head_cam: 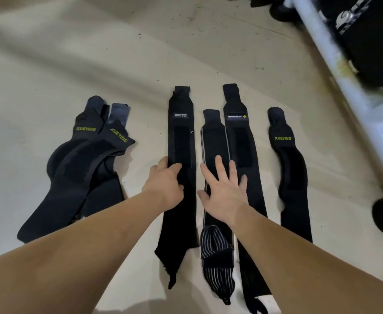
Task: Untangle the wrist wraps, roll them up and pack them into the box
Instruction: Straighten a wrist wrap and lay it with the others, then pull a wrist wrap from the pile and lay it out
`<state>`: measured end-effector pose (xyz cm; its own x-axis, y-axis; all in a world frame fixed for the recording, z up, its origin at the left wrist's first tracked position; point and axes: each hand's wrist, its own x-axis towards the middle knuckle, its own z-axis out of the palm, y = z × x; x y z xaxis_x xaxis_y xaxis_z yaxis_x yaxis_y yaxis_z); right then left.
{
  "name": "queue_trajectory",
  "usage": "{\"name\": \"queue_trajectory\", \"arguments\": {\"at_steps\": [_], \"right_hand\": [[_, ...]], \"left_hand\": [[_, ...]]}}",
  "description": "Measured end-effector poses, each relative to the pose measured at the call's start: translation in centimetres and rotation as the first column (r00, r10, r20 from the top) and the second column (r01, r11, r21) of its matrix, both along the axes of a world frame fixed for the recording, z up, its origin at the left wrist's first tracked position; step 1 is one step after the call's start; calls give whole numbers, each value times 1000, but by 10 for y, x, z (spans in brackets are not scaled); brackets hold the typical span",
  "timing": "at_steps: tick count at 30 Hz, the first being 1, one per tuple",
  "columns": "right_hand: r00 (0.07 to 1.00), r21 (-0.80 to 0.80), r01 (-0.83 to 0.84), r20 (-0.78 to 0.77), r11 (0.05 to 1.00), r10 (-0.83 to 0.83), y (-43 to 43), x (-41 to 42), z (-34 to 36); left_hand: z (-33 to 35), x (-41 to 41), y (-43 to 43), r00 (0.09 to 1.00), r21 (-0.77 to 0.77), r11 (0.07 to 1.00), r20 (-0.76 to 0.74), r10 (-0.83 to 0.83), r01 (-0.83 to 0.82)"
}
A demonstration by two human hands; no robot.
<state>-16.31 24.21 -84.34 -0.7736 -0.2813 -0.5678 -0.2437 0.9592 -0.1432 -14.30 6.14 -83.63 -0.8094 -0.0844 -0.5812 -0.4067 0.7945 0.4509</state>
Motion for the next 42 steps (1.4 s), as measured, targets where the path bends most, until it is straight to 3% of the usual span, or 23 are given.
{"name": "queue_trajectory", "arguments": {"at_steps": [4, 11, 17, 23, 28, 31, 35, 39, 42], "right_hand": [[994, 32, -14, 112, 999, 10, 15, -8, -11], [984, 27, 128, 120, 991, -130, 33, -24, -13], [987, 72, 95, 120, 993, -103, 72, -40, -11], [989, -62, 146, -17, 987, -148, 54, -34, 1], [991, -159, 78, -96, 984, -94, 0, -21, 23], [994, -224, 112, 8, 968, -113, -36, -7, 41], [949, -310, 281, 230, 908, -215, -78, 5, 63], [920, -367, 356, 300, 859, -253, -118, 9, 76], [890, -406, 428, 344, 807, -298, -149, 15, 79]], "left_hand": [[-2, -4, 8, 1000, 19, 1000, -13, -21, 21], [0, -11, 40, 987, -1, 988, 54, -152, 152], [3, -15, 66, 980, 68, 981, 69, -188, 183], [5, -10, 53, 999, 183, 982, 5, -39, 37], [23, 10, 23, 994, 120, 992, 95, -47, 35], [43, 20, -1, 992, 65, 998, 122, -23, 15], [63, 38, -50, 995, 17, 1000, 94, 20, -22], [67, 60, -111, 977, 9, 978, -58, 207, -207], [70, 72, -156, 936, -99, 940, -168, 308, -327]]}}
